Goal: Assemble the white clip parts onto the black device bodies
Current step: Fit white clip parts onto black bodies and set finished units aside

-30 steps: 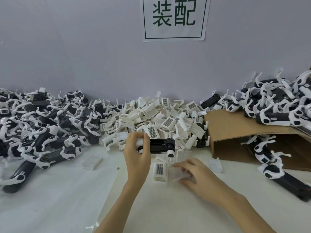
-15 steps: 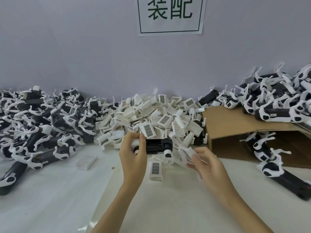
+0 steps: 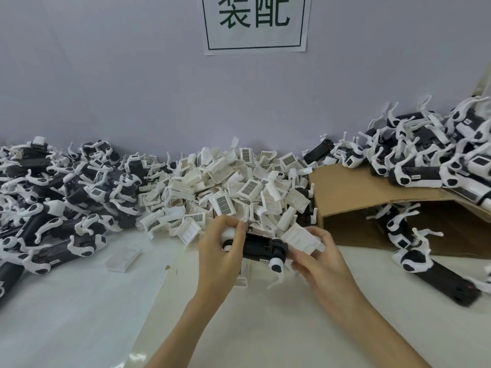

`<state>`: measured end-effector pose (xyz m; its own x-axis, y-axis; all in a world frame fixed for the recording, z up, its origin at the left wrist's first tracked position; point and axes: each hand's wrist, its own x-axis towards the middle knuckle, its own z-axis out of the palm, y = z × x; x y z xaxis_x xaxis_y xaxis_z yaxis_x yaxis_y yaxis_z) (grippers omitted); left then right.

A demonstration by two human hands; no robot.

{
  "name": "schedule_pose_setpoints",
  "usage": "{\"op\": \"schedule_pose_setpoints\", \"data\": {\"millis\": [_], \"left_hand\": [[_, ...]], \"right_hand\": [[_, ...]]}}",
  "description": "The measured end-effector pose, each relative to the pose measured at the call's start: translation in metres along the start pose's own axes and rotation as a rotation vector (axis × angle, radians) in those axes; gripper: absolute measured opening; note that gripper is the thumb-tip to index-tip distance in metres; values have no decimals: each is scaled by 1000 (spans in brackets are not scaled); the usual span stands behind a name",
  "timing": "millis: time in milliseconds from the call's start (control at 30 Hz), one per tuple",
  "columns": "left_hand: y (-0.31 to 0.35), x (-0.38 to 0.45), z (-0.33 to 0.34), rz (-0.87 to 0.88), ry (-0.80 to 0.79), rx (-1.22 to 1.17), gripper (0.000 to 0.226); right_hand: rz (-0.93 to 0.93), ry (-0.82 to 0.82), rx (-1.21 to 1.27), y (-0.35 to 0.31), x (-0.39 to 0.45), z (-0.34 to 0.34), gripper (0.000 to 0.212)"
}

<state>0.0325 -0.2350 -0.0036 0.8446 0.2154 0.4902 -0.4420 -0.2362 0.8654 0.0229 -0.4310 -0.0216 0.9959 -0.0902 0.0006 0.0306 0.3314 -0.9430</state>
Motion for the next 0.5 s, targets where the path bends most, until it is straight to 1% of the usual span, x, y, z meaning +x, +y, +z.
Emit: {"op": "schedule_pose_setpoints", "data": {"millis": [67,200,267,333,433,467,500], "left_hand": [[2,-1,1,18,-10,8,19],[1,-1,3,10,-32,10,19],[0,-1,3,0,-55,-10,18],[0,-2,3,7,-75,-36,18],[3,-3,4,0,-101,-91,28],[3,-4,5,0,-103,-115,31],[4,-5,6,5,-100,-135,34]], "right_hand": [[-5,-11,12,-1,-1,-1,53],[-23,42,127,-1,3,-4,53],[-39,11,150,-1,3,-5,52],[-98,-29,58,-3,1,-5,44],[-249,-27,-210,-7,-5,-3,25],[-299,-57,-295,-7,-7,-2,22],[-336,-107,-372,-6,-9,-1,24]]}}
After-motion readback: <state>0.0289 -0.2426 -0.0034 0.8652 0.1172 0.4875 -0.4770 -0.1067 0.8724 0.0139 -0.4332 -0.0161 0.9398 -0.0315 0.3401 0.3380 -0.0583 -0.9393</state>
